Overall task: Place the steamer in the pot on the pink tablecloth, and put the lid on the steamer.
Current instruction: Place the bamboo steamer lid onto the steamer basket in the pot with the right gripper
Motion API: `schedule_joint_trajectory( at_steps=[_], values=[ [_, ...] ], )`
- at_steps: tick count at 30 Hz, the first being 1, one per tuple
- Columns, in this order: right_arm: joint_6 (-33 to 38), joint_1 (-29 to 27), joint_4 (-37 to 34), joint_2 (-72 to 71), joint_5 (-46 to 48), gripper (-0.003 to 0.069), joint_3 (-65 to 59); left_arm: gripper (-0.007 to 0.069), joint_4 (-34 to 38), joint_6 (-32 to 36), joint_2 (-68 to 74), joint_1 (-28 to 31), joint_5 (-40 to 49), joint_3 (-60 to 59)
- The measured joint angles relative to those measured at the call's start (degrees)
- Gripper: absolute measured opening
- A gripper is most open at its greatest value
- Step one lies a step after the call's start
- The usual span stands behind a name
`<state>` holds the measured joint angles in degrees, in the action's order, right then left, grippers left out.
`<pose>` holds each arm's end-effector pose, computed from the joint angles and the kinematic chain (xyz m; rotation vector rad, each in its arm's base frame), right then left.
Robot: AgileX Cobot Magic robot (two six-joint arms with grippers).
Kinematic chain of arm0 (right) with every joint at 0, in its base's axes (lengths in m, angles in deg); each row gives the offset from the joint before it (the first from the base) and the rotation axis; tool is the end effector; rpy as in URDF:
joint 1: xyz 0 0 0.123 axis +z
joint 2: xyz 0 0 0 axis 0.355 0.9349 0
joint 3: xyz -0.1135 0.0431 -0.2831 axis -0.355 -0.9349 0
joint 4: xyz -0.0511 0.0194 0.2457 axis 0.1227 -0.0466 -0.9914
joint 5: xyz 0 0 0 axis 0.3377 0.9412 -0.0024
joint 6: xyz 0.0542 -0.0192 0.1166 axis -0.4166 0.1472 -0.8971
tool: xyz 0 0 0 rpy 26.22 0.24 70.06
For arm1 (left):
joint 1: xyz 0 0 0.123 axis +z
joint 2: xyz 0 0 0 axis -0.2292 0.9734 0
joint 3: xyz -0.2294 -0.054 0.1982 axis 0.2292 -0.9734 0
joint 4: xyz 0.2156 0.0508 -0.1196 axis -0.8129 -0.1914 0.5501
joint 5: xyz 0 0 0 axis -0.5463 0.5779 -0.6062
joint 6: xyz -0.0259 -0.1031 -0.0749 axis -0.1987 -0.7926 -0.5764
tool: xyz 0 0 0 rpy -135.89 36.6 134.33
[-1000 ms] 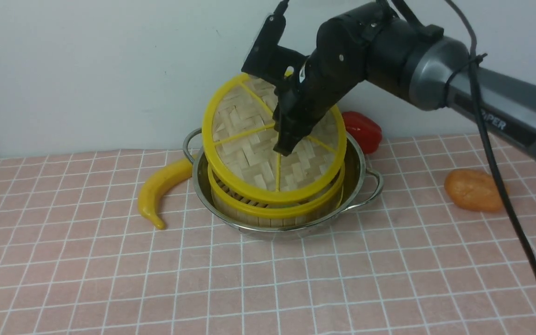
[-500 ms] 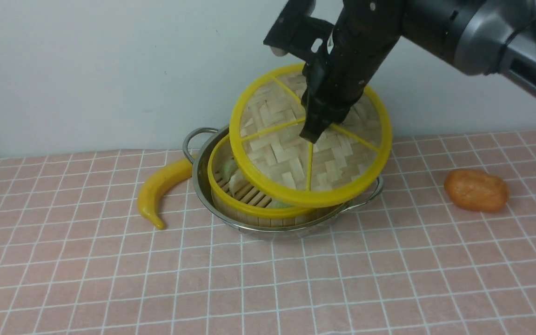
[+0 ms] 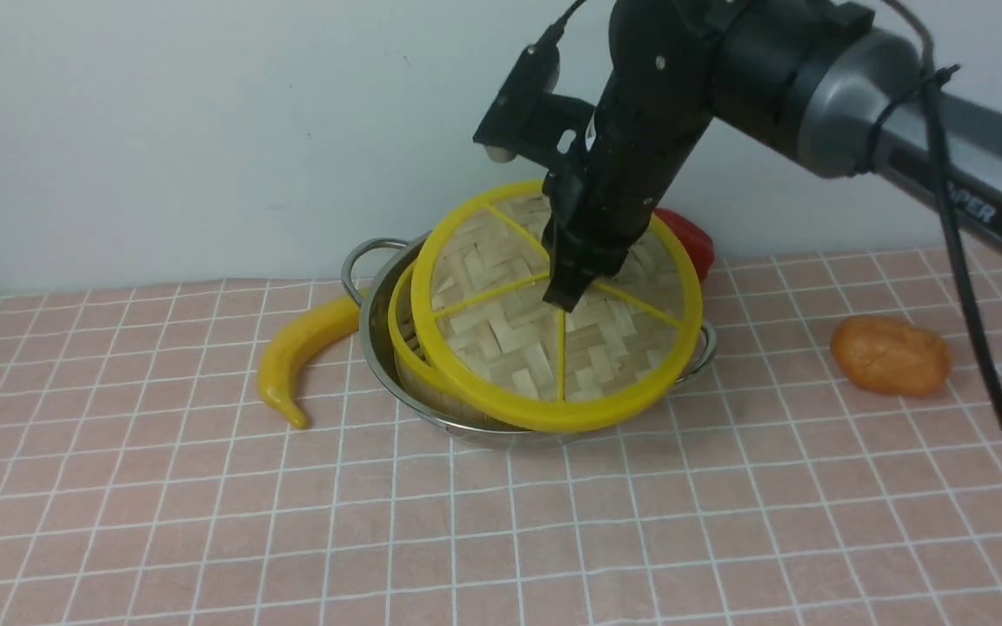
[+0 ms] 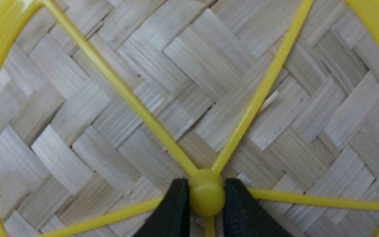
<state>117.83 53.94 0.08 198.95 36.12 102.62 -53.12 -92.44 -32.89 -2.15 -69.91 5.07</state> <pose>0.4210 0.2774 0.2575 -1.4067 2.3864 0.0470 0.0658 0.0181 0.1693 -0.1619 1.8330 0.2046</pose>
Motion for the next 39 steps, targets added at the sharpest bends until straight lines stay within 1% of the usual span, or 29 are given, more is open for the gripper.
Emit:
schedule_joint_trajectory(
  at_steps=[13, 19, 21, 25, 39],
  values=[
    [0.8, 0.0, -0.4, 2.4, -1.3, 0.0146, 8.8, 0.0243, 0.0, 0.0, 0.0, 0.0, 0.0, 0.0],
    [0.9, 0.0, -0.4, 6.2, -1.5, 0.0146, 8.8, 0.0243, 0.0, 0.0, 0.0, 0.0, 0.0, 0.0],
    [1.3, 0.0, -0.4, 7.1, -2.9, 0.0146, 8.7, 0.0243, 0.0, 0.0, 0.0, 0.0, 0.0, 0.0],
    [2.1, 0.0, -0.9, 7.0, -5.0, 0.0146, 8.7, 0.0243, 0.0, 0.0, 0.0, 0.0, 0.0, 0.0],
    [2.2, 0.0, -1.3, 7.3, -6.1, 0.0146, 8.7, 0.0243, 0.0, 0.0, 0.0, 0.0, 0.0, 0.0]
  ],
)
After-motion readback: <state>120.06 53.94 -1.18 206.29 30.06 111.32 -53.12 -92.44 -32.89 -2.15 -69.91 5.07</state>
